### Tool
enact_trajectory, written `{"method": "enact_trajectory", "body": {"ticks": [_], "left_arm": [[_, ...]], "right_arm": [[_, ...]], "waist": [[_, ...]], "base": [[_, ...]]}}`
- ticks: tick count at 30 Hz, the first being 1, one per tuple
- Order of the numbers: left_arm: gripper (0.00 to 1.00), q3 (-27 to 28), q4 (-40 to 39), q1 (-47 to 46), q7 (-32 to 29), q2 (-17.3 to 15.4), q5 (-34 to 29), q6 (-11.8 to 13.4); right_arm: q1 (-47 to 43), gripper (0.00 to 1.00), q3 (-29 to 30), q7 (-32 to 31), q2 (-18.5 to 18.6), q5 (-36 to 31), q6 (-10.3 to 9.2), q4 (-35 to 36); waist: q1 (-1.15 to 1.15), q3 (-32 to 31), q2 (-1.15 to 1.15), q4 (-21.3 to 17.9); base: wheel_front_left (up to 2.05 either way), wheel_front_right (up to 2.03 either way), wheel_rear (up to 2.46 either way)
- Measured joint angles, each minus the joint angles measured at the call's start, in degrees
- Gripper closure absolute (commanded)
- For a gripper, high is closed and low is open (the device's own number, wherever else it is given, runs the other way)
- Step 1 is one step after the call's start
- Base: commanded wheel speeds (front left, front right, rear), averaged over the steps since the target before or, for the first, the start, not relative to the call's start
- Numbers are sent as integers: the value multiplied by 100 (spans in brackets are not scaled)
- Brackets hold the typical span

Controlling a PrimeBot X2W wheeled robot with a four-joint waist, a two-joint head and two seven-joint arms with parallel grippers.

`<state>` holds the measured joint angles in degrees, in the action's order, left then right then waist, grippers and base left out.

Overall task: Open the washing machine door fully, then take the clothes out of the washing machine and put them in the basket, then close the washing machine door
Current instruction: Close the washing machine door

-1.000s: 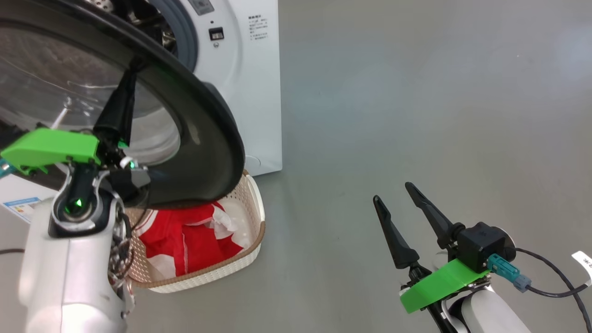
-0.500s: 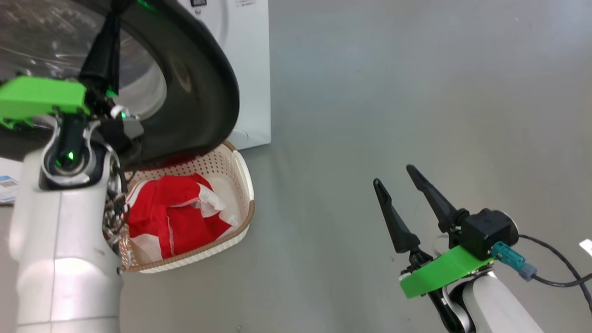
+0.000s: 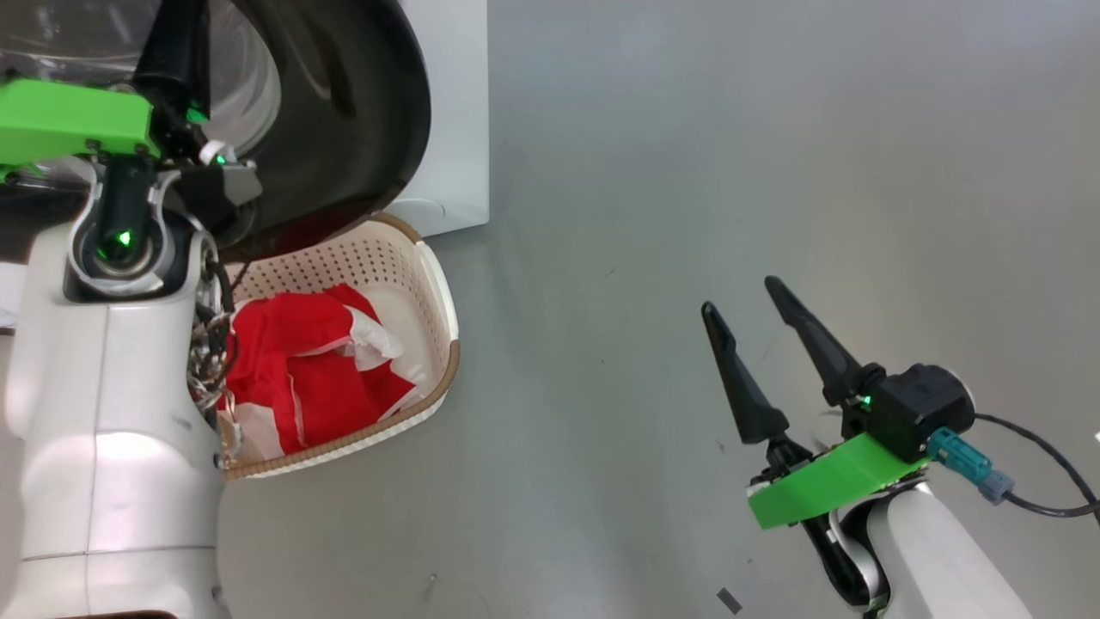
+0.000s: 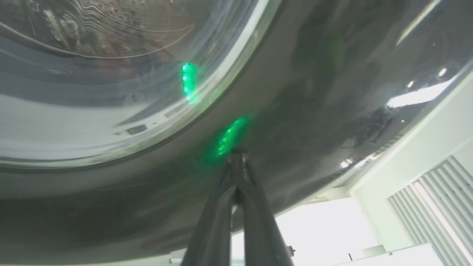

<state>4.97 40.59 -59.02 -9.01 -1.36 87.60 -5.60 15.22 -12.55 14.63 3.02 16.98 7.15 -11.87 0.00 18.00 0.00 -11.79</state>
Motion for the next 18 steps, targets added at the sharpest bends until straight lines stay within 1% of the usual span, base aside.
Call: {"method": "enact_trajectory", "body": {"ticks": [8,10,11,13,18], "left_arm": [[100,-149,43,28,-43,8,-33,-57],[19,-182,-44,101,13,9,-70,-99],[0,-196,-111,169,53,9,-107,-100],[0,-147,-162,333,182,16,-99,-98],[0,-183,-564,836,181,15,-2,-94]], "right_arm": [[49,0,63,0,0,9,0,-15],[48,0,65,0,0,9,0,-26],[48,0,65,0,0,9,0,-38],[41,0,67,1,0,9,0,-58],[25,0,78,0,1,10,0,-120]], "waist": [[0,-37,0,124],[0,-90,0,161],[0,-120,0,180],[0,-188,0,222],[0,-387,0,353]], "base": [[0,0,0],[0,0,0],[0,0,0],[0,0,0],[0,0,0]]}}
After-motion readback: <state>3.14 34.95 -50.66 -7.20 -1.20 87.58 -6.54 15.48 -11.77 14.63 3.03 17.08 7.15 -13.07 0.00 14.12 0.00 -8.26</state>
